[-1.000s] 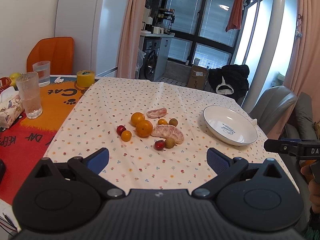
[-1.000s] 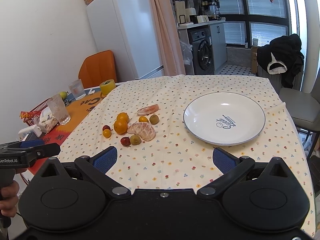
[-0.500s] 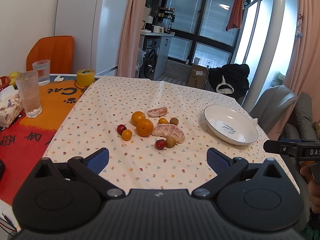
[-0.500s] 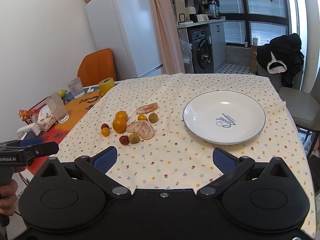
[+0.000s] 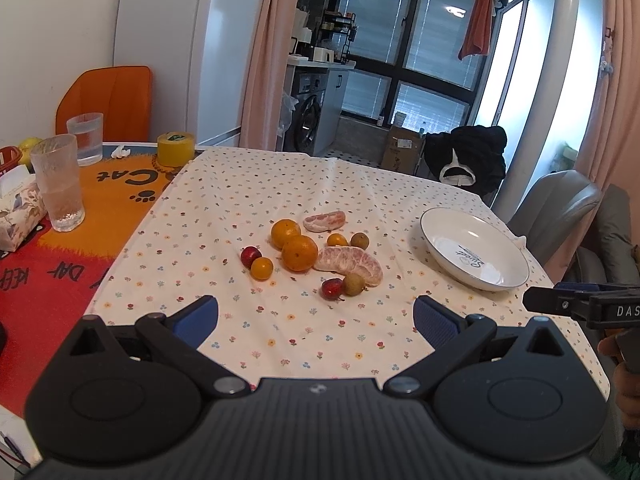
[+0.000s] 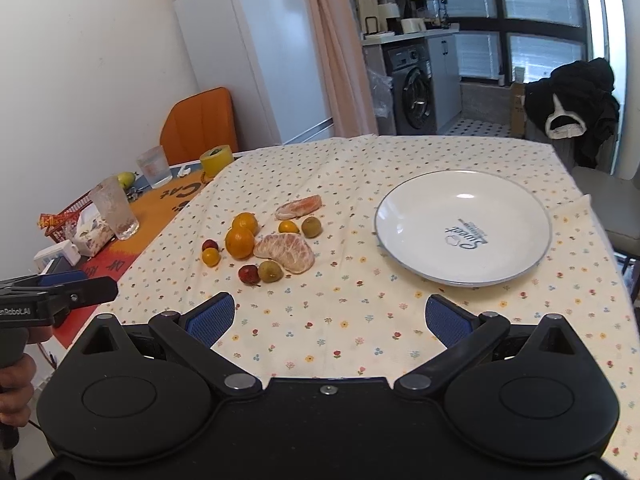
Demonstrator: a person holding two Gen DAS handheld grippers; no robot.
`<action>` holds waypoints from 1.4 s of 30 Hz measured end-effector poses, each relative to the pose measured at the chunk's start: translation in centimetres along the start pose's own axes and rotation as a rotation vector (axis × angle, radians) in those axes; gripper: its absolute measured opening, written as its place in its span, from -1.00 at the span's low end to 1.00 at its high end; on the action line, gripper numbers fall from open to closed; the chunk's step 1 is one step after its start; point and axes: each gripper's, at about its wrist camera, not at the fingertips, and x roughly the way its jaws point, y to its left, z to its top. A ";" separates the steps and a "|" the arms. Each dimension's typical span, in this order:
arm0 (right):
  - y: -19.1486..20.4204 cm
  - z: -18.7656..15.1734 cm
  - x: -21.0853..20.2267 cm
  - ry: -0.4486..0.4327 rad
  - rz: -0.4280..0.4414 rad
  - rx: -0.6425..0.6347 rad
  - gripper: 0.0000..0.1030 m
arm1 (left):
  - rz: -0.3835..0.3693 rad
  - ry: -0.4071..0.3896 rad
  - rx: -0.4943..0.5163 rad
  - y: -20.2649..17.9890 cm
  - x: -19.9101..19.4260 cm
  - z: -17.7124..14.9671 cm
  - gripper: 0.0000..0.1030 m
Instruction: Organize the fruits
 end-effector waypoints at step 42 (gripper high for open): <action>-0.2 2.2 10.6 0.103 0.132 -0.062 0.76 | -0.014 0.049 -0.108 1.5 10.4 -0.5 0.36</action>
